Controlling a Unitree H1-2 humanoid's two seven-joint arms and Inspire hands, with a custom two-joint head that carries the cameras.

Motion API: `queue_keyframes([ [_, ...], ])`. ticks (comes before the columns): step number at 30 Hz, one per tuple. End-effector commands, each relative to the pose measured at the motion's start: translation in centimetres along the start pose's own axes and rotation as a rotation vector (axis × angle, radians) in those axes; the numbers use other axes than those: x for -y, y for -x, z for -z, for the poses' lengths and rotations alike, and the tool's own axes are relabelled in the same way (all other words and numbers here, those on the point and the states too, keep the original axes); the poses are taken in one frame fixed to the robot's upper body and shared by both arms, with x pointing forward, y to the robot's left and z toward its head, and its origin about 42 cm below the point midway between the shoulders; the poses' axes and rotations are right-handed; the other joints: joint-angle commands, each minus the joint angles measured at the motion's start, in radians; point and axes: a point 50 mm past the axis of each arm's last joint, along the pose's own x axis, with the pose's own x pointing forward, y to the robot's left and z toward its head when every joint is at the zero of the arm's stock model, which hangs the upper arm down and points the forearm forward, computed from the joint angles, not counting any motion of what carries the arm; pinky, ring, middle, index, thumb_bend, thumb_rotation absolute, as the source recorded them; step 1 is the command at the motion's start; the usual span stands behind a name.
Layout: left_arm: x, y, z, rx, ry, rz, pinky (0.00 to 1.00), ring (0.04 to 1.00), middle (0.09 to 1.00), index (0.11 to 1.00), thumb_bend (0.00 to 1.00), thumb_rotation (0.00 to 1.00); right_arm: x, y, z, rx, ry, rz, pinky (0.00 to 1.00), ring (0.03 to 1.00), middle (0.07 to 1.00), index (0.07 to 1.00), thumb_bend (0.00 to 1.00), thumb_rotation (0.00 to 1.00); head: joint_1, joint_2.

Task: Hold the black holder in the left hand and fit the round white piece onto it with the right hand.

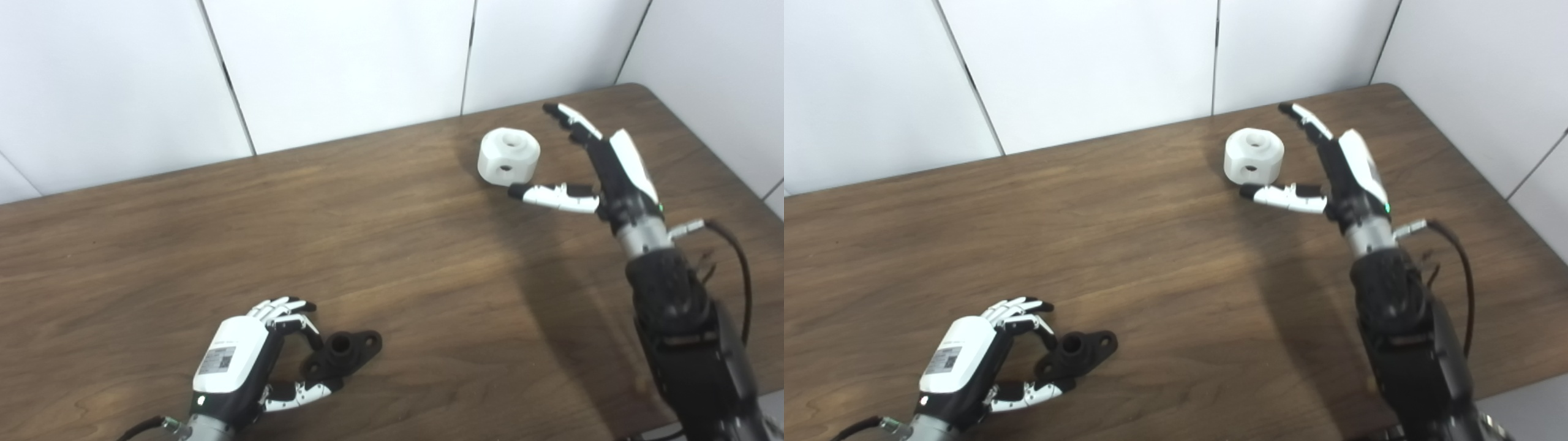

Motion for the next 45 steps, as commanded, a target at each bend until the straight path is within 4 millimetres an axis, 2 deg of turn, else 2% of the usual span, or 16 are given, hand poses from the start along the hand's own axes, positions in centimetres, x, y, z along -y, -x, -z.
queue_keyframes([
  [1, 1.7, 2.0, 2.6, -0.113, -0.024, 0.137, 0.83, 0.845, 0.795, 0.488, 0.52, 0.05, 1.2, -2.0, -1.1, 0.061, 0.054, 0.036, 0.92, 0.948, 0.925, 0.877, 0.82, 0.39, -0.007, -0.008],
  [7, 1.9, 2.1, 2.7, -0.110, -0.025, 0.137, 0.83, 0.844, 0.792, 0.488, 0.52, 0.05, 1.2, -5.4, -1.1, 0.045, 0.123, 0.024, 0.95, 0.984, 0.952, 0.875, 0.83, 0.37, -0.008, -0.011],
  [16, 2.2, 2.0, 2.7, -0.109, -0.019, 0.140, 0.84, 0.851, 0.798, 0.488, 0.52, 0.05, 0.7, -10.0, -0.2, -0.001, 0.236, -0.037, 0.89, 1.000, 0.976, 0.851, 0.86, 0.31, -0.002, -0.016],
  [19, 2.3, 2.0, 2.7, -0.111, -0.020, 0.137, 0.84, 0.848, 0.795, 0.488, 0.52, 0.05, 0.6, -11.0, 0.1, -0.017, 0.297, -0.059, 0.87, 1.000, 0.978, 0.823, 0.87, 0.31, 0.000, -0.017],
  [25, 2.2, 1.9, 2.4, -0.113, -0.019, 0.145, 0.84, 0.849, 0.798, 0.489, 0.52, 0.05, 0.6, -12.7, 0.5, -0.062, 0.369, -0.110, 0.92, 1.000, 0.977, 0.771, 0.96, 0.29, 0.003, -0.022],
  [28, 2.2, 1.8, 2.3, -0.118, -0.015, 0.151, 0.85, 0.856, 0.803, 0.489, 0.52, 0.05, 0.6, -13.2, 0.6, -0.081, 0.390, -0.125, 0.93, 1.000, 0.977, 0.754, 1.00, 0.26, 0.004, -0.023],
  [35, 2.3, 1.7, 2.2, -0.118, -0.022, 0.144, 0.85, 0.852, 0.800, 0.489, 0.52, 0.05, 0.8, -13.4, 0.8, -0.095, 0.415, -0.155, 0.95, 1.000, 0.974, 0.736, 0.99, 0.25, 0.007, -0.029],
  [40, 2.3, 1.5, 2.0, -0.118, -0.021, 0.141, 0.85, 0.852, 0.799, 0.489, 0.52, 0.05, 0.9, -13.3, 0.9, -0.090, 0.415, -0.159, 0.92, 1.000, 0.966, 0.721, 0.99, 0.26, 0.009, -0.034],
  [45, 2.3, 1.5, 2.0, -0.119, -0.024, 0.137, 0.84, 0.850, 0.798, 0.489, 0.52, 0.05, 1.1, -13.1, 1.0, -0.066, 0.402, -0.136, 0.84, 0.997, 0.941, 0.666, 0.96, 0.23, 0.008, -0.035],
])
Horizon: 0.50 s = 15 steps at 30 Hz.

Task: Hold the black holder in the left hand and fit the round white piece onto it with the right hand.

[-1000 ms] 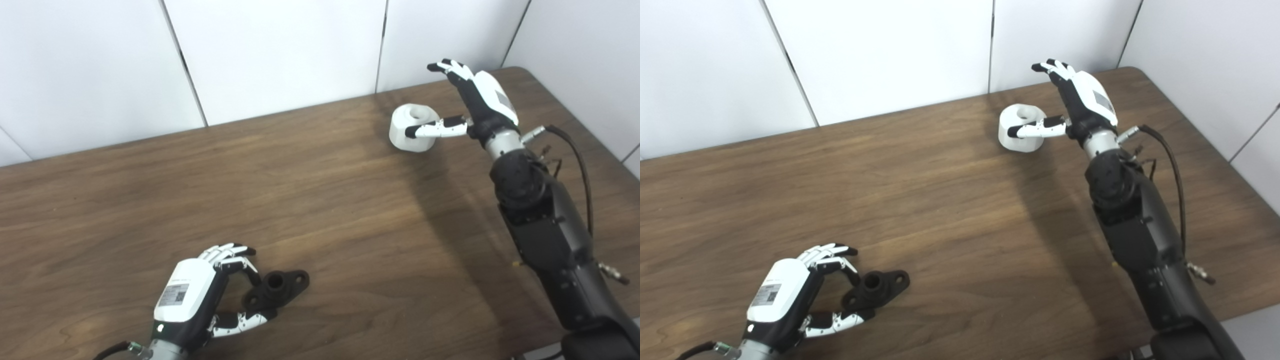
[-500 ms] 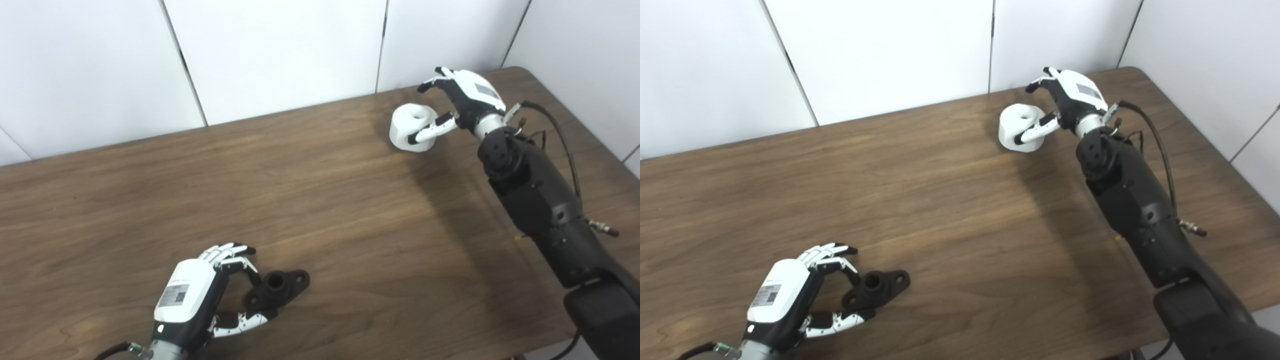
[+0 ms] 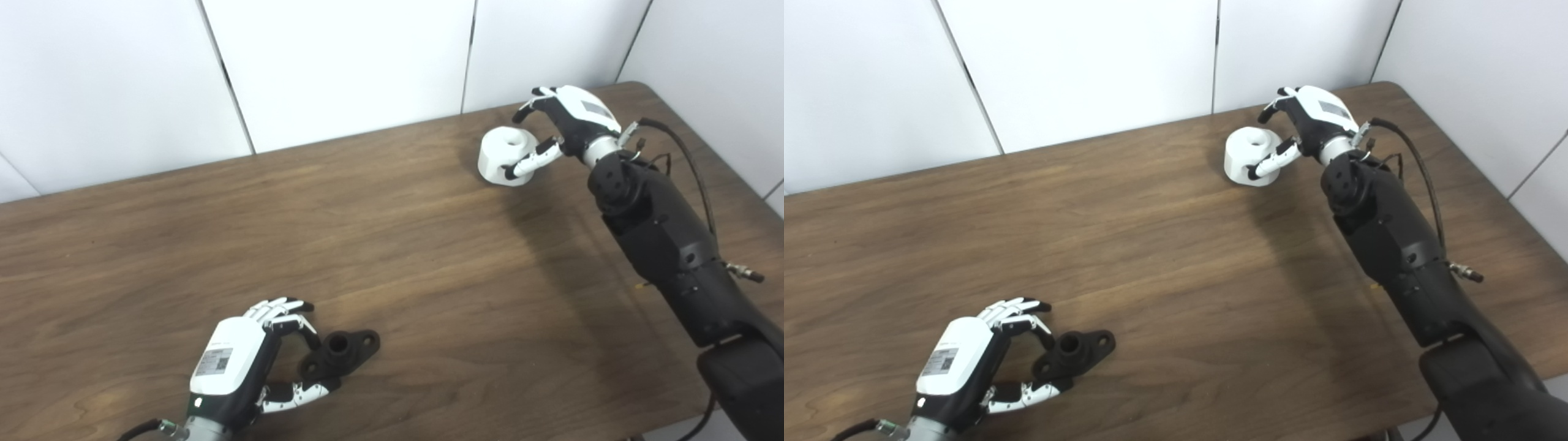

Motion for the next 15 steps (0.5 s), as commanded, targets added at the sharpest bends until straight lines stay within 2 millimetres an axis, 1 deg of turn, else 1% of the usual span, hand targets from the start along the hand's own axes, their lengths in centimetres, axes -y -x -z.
queue_keyframes([
  [1, 2.19, 1.53, 1.90, -0.130, -0.017, 0.143, 0.84, 0.849, 0.797, 0.489, 0.52, 0.05, 3.14, -0.50, -0.75, 0.060, 0.015, 0.102, 0.83, 0.996, 0.939, 0.660, 0.95, 0.23, 0.000, -0.002],
  [5, 2.18, 1.49, 1.91, -0.130, -0.016, 0.144, 0.85, 0.852, 0.800, 0.489, 0.52, 0.05, 3.07, -0.51, -0.67, 0.073, 0.025, 0.112, 0.83, 0.990, 0.922, 0.619, 0.94, 0.22, 0.001, -0.003],
  [12, 2.20, 1.47, 1.93, -0.124, -0.015, 0.132, 0.84, 0.848, 0.797, 0.489, 0.52, 0.05, 3.00, -0.31, -0.65, 0.078, 0.008, 0.122, 0.78, 0.981, 0.908, 0.586, 0.91, 0.20, 0.001, -0.003],
  [15, 2.19, 1.46, 1.87, -0.125, -0.016, 0.132, 0.84, 0.848, 0.797, 0.488, 0.52, 0.05, 2.98, -0.33, -0.54, 0.074, 0.000, 0.124, 0.79, 0.977, 0.902, 0.575, 0.90, 0.19, 0.001, -0.003],
])
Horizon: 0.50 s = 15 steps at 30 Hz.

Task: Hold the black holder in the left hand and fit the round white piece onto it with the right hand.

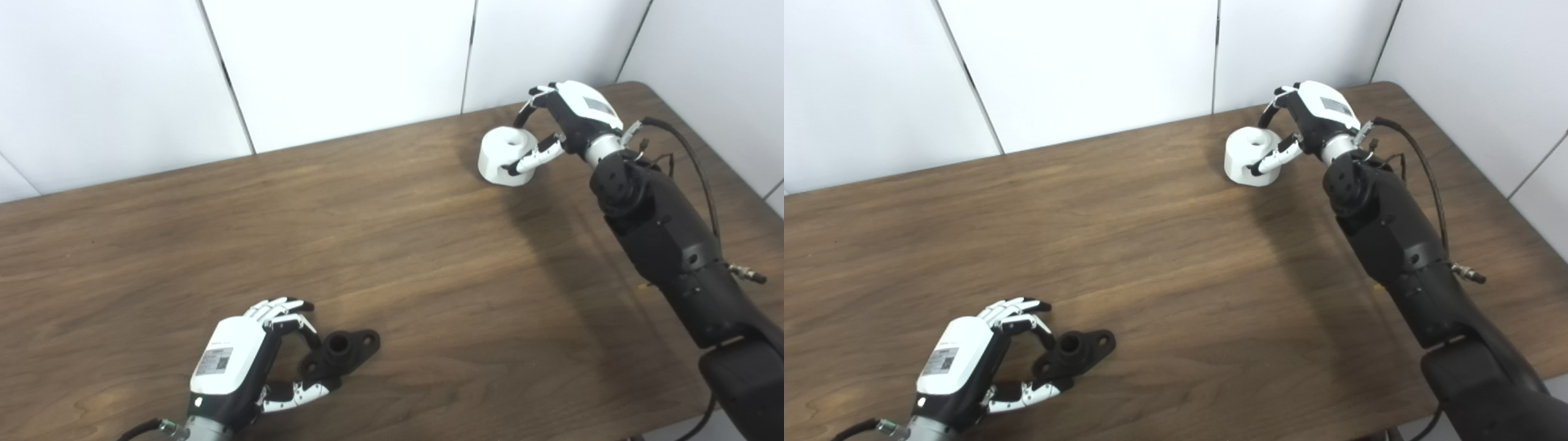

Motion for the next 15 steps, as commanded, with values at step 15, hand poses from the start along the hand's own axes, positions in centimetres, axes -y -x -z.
queue_keyframes([
  [15, 2.20, 1.39, 1.84, -0.128, -0.023, 0.142, 0.84, 0.852, 0.799, 0.489, 0.52, 0.05, 2.56, -0.58, -0.29, 0.036, 0.003, 0.074, 0.80, 0.977, 0.898, 0.574, 0.91, 0.19, 0.000, 0.001],
])
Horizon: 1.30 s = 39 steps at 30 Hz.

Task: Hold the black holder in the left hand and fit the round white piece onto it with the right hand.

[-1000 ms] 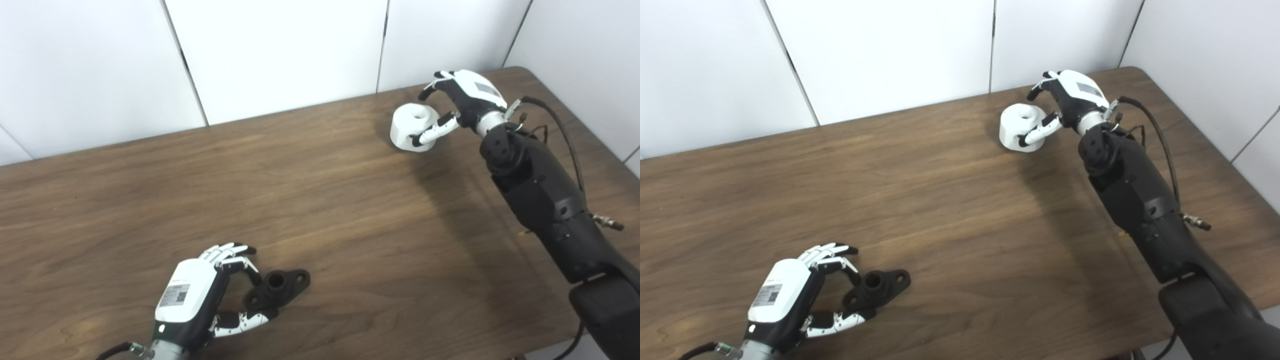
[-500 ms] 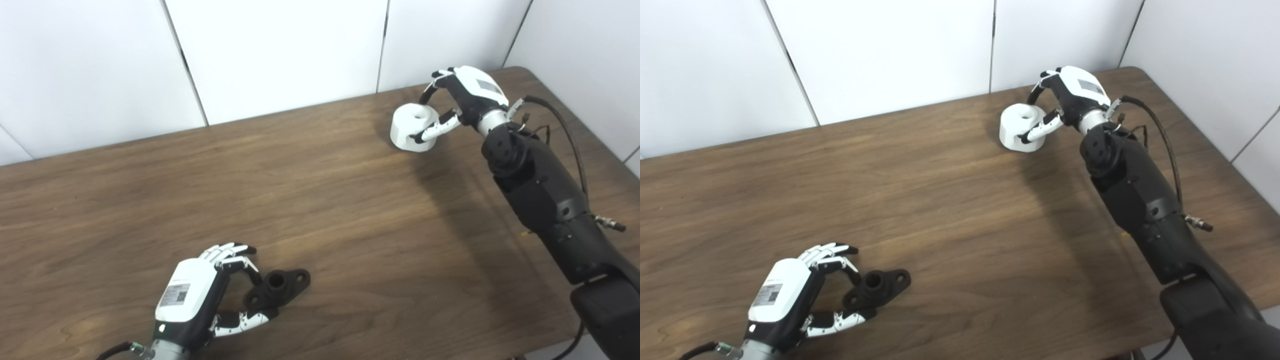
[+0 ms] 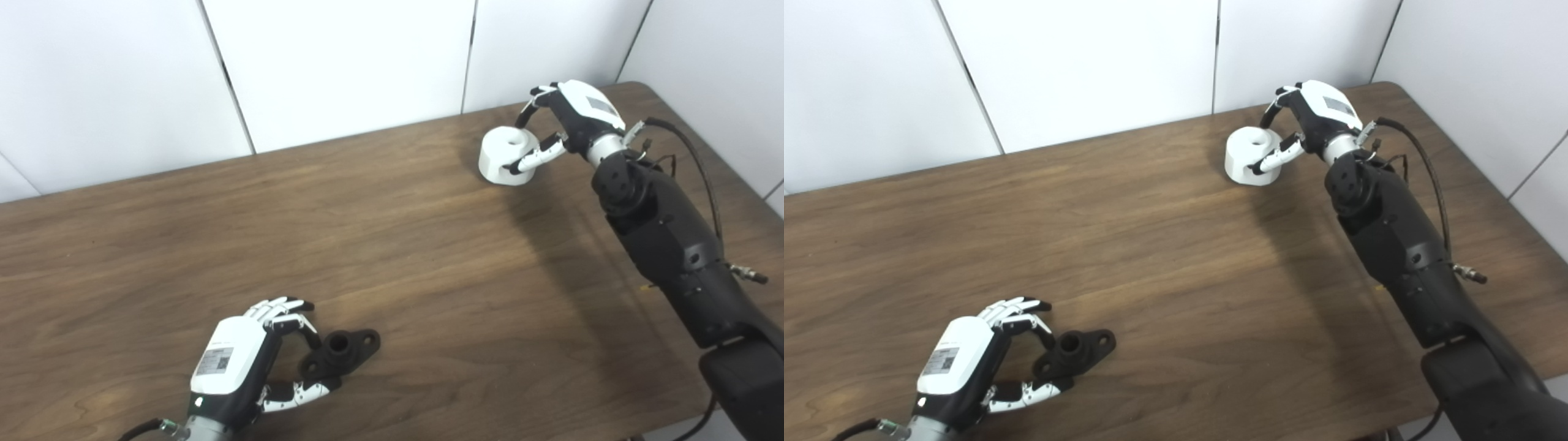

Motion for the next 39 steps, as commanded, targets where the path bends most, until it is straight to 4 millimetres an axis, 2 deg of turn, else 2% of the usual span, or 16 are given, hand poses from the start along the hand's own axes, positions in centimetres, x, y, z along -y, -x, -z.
queue_keyframes([
  [1, 2.18, 1.43, 1.87, -0.127, -0.017, 0.142, 0.84, 0.854, 0.799, 0.489, 0.52, 0.05, 2.53, -0.52, -0.51, 0.042, 0.021, 0.074, 0.80, 0.977, 0.897, 0.575, 0.91, 0.19, -0.001, 0.001],
  [20, 2.06, 1.39, 1.72, -0.120, -0.011, 0.132, 0.83, 0.844, 0.794, 0.488, 0.52, 0.05, 2.15, -0.57, -0.43, 0.046, 0.042, 0.038, 0.81, 0.965, 0.889, 0.565, 0.90, 0.20, -0.002, 0.001],
  [31, 2.05, 1.41, 1.69, -0.123, -0.010, 0.131, 0.84, 0.847, 0.795, 0.488, 0.52, 0.05, 1.85, -0.44, -0.44, 0.040, 0.048, 0.006, 0.81, 0.970, 0.896, 0.588, 0.91, 0.21, -0.002, 0.004],
  [39, 2.02, 1.38, 1.76, -0.121, -0.010, 0.134, 0.83, 0.846, 0.796, 0.489, 0.52, 0.05, 1.69, -0.48, -0.43, 0.037, 0.070, -0.029, 0.81, 0.974, 0.907, 0.619, 0.92, 0.25, -0.002, 0.004],
])
